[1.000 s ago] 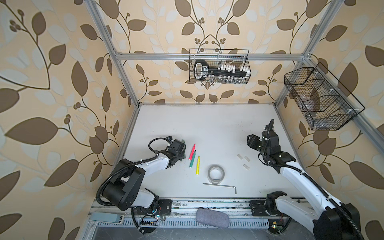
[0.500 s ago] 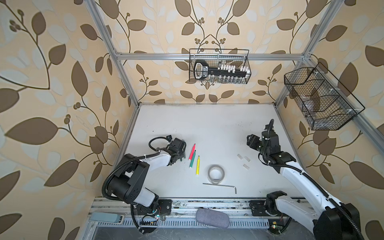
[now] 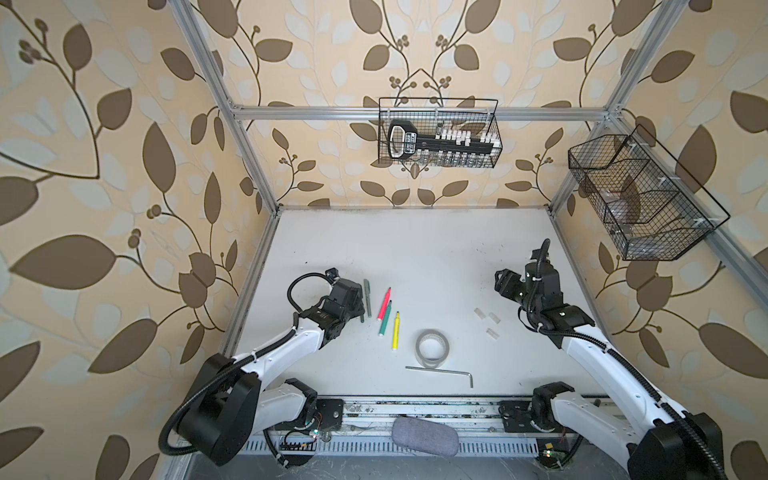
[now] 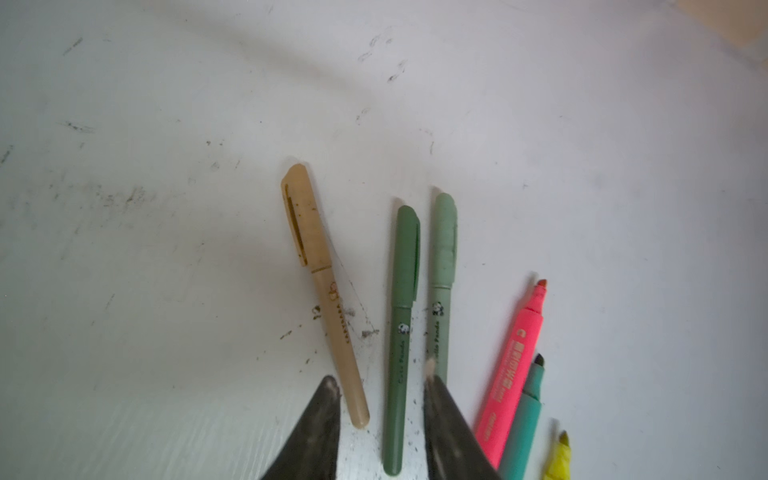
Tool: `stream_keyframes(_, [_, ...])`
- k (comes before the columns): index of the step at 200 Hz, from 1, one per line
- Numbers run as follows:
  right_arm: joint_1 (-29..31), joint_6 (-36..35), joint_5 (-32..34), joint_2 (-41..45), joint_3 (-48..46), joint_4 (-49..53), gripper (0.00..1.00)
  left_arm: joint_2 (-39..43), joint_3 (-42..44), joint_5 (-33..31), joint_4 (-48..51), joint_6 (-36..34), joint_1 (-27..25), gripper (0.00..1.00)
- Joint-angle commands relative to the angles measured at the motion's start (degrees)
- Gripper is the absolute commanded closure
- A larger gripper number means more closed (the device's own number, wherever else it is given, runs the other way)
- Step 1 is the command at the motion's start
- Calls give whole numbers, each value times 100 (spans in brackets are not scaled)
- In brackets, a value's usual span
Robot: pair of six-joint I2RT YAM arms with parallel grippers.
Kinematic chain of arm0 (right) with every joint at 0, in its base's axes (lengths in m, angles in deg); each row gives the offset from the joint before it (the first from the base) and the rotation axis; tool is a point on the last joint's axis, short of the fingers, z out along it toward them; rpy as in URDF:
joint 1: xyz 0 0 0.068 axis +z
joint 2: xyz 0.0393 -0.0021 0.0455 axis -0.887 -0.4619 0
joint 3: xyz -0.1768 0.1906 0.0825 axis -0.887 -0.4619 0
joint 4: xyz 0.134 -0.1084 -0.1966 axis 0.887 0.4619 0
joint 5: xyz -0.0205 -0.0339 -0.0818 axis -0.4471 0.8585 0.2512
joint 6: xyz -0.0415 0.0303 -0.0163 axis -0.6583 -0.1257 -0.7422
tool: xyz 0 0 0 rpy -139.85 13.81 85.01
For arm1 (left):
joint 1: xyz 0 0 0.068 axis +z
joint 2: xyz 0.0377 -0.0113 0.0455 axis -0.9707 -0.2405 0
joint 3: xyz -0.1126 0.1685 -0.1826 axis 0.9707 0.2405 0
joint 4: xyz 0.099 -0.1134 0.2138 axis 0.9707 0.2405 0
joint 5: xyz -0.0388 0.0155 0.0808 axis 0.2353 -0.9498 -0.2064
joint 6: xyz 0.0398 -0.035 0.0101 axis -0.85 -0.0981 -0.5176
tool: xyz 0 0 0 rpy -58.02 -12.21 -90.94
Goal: Insert the pens into the pen caps
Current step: 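Grasp the pink highlighter with the left gripper and lift it upright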
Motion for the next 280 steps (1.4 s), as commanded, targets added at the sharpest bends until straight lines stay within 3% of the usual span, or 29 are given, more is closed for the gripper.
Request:
stream_keyframes(1, [-10,-100,111,58,122,44,31,507,73,152,-9,-126,-163,64])
stream_keyframes(25, [-12,-104,111,5,108,24,31,489,-30,187,-176,-330,-644,63])
stream_keyframes(74, [-11,-115,78,-80,160,43,30,-1141,-1084,-306,346,-617,-1478,68])
stream_keyframes(116, [-10,-112,37,-121,174,60,30,-2110,-1634,-615,922,-581,-1485,68])
stream_keyframes(163, [-11,-108,-31,-295,235,101,30,-2595,-1871,-549,1004,-615,-1485,66])
stream_keyframes(249, [-10,-118,-60,-361,306,172,30,-3479,-2348,-526,1141,-671,-1485,72])
stream_keyframes(280, [-11,-122,-65,-366,296,153,30,-3569,-2413,-571,1196,-691,-1485,87])
